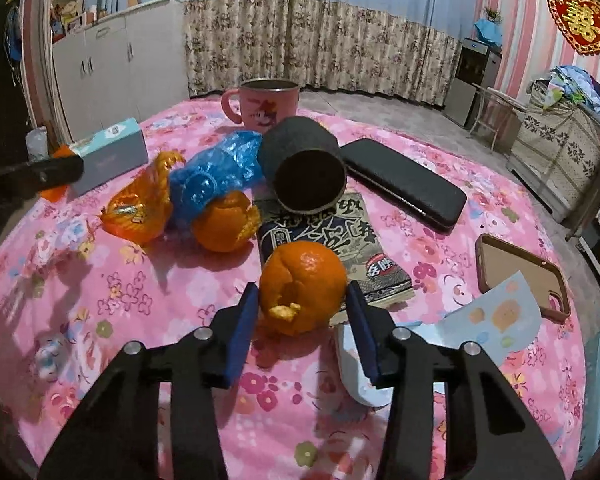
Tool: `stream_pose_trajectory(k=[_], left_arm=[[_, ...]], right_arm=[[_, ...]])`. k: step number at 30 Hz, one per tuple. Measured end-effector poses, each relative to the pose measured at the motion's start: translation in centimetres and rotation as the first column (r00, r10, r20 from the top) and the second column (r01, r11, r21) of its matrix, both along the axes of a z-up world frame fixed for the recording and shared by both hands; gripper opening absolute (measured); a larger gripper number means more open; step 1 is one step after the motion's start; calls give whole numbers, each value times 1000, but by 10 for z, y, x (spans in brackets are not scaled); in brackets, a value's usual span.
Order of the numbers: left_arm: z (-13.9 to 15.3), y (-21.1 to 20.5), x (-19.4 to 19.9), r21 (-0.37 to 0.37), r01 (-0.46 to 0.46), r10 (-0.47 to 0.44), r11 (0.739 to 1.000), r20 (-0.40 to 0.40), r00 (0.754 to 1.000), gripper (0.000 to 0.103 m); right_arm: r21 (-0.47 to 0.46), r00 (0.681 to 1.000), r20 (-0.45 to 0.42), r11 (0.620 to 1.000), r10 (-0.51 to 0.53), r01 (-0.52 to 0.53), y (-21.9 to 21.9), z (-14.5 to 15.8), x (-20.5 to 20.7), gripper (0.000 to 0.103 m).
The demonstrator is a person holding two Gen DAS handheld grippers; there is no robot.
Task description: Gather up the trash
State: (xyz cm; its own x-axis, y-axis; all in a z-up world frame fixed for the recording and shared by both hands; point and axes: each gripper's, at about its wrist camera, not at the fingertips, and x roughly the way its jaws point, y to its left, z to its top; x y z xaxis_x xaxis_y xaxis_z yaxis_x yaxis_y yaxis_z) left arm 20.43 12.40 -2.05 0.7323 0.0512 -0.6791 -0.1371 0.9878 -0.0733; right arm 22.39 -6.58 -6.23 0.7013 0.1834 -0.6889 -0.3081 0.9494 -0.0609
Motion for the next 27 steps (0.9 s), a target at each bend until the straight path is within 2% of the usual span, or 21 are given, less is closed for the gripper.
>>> stream_pose_trajectory(k=[8,15,20,23,27], left_arm=[[1,-7,0,5,18,-18,1000,6,1000,39],[5,-32,-5,49,70,-71,996,22,997,39],[21,-76,-14,93,141,-147,986,60,987,39],[37,-111,-21,118,205,-217,972,98,971,39],[51,-156,-28,100,279,-291,955,135,947,39]], right_arm=[[71,998,57,997,-22,18,-26,25,-8,45],[91,994,93,994,-65,57,-62,47,-23,45],[109,987,96,987,-125,115,-110,69,-38,45],[113,977,112,979,-180,167,-148,82,-53,45],[124,949,125,954,-288,273,-205,92,-73,45]])
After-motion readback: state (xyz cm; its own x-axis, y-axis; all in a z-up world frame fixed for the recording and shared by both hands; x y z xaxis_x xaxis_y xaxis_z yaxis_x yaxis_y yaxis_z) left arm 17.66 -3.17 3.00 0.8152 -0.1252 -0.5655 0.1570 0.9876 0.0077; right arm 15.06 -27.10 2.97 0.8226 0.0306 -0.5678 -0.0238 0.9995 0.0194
